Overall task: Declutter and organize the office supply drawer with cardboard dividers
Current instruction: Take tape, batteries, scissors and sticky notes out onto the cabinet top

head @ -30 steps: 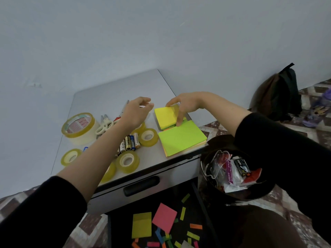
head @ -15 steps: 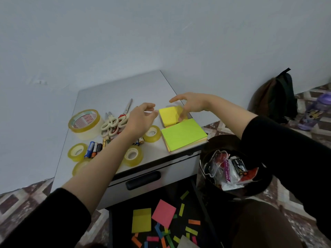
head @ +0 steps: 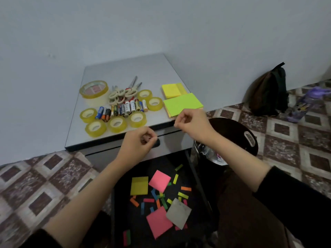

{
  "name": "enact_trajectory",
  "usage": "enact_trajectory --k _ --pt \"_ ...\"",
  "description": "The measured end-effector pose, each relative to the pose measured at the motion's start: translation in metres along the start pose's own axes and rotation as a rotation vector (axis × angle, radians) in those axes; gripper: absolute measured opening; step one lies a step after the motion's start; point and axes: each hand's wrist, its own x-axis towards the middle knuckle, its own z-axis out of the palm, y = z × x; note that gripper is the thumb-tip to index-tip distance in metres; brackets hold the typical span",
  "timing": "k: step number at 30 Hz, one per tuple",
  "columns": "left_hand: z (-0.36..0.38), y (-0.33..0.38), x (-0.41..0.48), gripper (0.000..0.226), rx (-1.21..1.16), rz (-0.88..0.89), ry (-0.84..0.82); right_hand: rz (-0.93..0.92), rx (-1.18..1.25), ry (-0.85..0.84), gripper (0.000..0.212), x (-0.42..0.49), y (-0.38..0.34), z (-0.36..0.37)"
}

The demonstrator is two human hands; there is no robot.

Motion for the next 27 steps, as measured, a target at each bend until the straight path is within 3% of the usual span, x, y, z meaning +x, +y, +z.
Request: enact_trajectory --k 5,10,15,19,22,27 --pt "0.036 -0.047 -0.078 0.008 0.012 -0.234 -0.13 0.078 -0.049 -0.209 0.033 -0.049 0.036 0.046" --pt "0.059 -0.095 -0.128 0.005 0.011 -0.5 -0.227 0.195 -0.14 -0.288 0.037 -0.069 0.083 0.083" --pt "0.068 -0.133 -0.15 0.028 0.036 -0.661 -0.328 0.319 -0.322 -0.36 0.01 -0.069 0.119 0.112" --pt "0.085 -0.155 -0.151 0.051 0.114 -0.689 -0.448 0.413 -0.464 -0.375 0.012 -0.068 0.138 0.134" --pt "0.094 -0.162 -0.14 0.062 0.204 -0.715 -0.454 0.388 -0.582 -0.447 0.019 -0.064 0.145 0.147" --pt "0.109 -0.18 -0.12 0.074 0.284 -0.763 -0.459 0.261 -0.814 -0.706 0.05 -0.05 0.16 0.17"
